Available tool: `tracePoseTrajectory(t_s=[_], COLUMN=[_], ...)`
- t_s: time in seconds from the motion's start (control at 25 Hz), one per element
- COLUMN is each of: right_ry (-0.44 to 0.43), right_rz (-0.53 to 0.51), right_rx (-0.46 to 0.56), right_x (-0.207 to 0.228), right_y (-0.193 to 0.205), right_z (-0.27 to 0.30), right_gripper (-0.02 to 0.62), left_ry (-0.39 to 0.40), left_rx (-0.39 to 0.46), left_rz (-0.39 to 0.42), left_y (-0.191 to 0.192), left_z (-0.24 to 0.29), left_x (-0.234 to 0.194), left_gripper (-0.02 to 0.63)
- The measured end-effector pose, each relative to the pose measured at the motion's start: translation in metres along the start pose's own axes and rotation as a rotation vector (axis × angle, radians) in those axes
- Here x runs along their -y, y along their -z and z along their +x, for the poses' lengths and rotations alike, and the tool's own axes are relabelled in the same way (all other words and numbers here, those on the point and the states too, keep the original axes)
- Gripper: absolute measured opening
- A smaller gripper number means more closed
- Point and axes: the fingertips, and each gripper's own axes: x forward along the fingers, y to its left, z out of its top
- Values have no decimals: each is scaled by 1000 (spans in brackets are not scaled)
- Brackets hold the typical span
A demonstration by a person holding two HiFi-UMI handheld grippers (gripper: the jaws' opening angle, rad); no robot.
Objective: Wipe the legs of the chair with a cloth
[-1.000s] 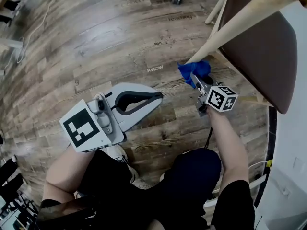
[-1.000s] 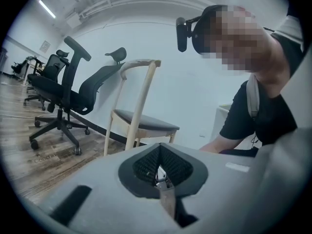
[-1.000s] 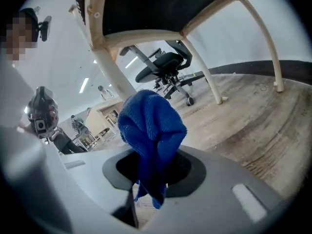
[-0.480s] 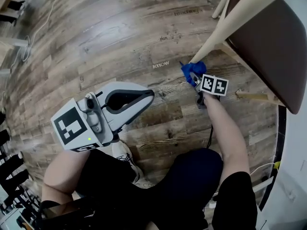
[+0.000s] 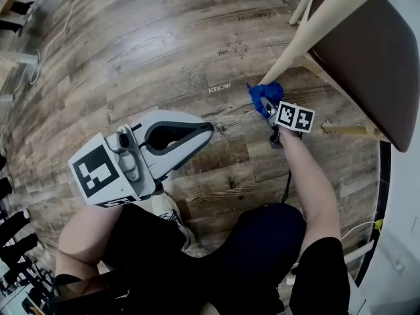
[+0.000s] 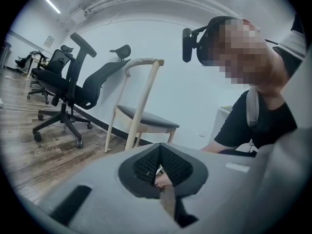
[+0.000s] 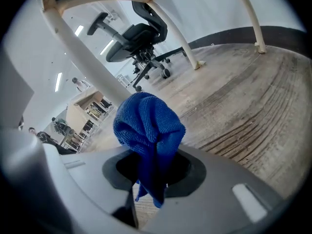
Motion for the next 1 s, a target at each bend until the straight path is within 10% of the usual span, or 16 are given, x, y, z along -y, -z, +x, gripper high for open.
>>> tracePoseTrajectory(t_s=[1.0], right_ry=[-369], right_rz=[-132], right_rx=[483], right_x=[-198], right_y=[-142], right_z=[-216], right_gripper=[104], left_ry=[198], left_rx=[46], left_rz=[24], left_y=[-13], left_z=[70], left_x=[31], left_gripper=[0])
